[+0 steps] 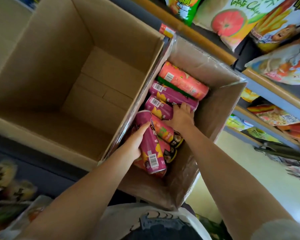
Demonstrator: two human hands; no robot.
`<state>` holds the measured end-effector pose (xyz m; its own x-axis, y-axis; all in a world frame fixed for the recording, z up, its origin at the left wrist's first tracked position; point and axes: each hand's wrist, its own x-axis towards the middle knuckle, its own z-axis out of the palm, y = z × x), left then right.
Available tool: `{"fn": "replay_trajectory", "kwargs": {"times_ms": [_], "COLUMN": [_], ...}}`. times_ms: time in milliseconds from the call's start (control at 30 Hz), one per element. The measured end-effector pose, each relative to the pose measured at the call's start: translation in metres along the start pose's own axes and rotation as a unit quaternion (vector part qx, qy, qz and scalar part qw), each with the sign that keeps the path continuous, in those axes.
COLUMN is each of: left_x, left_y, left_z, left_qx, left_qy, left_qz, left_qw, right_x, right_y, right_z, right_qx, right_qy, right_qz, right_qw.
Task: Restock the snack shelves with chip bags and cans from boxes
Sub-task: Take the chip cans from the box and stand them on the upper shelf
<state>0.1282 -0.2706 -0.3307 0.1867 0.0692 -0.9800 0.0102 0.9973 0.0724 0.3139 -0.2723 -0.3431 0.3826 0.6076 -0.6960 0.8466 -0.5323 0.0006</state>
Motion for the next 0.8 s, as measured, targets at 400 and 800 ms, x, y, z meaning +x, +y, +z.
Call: {"fn": "replay_trajectory", "kwargs": {"times_ms": [400,800], "left_x": [-0.040,-0.192], "left_y": [0.014,0.058], "left_z": [0.017,0.127], "left_qx": [0.029,0.073], "left_qy": [-0.061,-0.192], "left_qz": [0.013,0.211], "left_qw": [0.998,0.956], "right_x": [-0.066,-0.185], "right_y": [0.007,0.094], "right_z": [-0.028,-0.161], "right_qx": [0.510,0.590], "right_qy": [-0.042,0.151], "right_qz": [0.087,-0.198], "right_qw": [0.855,0.768]}}
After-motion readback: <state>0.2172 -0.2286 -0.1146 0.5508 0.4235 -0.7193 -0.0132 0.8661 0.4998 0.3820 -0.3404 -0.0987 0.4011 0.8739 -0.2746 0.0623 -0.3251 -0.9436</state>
